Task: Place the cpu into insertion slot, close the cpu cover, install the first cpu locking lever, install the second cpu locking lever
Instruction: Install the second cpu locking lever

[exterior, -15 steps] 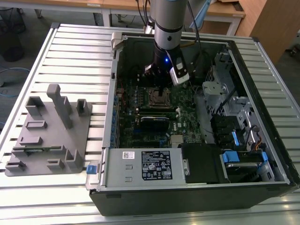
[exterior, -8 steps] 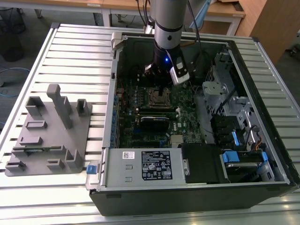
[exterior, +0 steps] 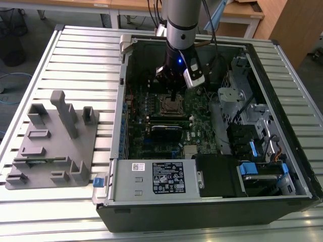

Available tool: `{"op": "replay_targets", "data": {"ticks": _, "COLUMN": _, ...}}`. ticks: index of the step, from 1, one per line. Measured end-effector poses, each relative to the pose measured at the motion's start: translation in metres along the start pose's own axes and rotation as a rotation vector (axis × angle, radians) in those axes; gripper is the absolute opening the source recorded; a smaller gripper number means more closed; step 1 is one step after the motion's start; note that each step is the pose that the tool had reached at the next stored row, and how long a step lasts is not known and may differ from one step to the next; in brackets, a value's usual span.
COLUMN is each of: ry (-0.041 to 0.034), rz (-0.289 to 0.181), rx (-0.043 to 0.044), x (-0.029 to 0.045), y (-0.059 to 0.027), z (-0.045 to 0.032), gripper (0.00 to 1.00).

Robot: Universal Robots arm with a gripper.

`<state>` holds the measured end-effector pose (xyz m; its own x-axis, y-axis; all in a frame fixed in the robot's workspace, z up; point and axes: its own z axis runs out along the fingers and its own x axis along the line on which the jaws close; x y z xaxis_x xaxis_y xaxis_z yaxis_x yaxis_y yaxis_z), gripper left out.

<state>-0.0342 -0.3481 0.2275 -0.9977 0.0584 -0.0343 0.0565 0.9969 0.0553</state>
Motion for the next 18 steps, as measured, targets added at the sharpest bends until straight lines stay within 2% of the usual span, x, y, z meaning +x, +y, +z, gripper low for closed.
{"op": "replay_targets", "data": {"ticks": 12, "ry": 0.0001, "rz": 0.000, "rx": 0.0000, "x": -0.0001, "y": -0.0001, "z": -0.0029, "gripper": 0.10}}
{"op": "replay_targets", "data": {"ticks": 18, "ry": 0.0000, "rz": 0.000, "rx": 0.0000, "x": -0.0005, "y": -0.0061, "z": -0.0032, "gripper": 0.10}}
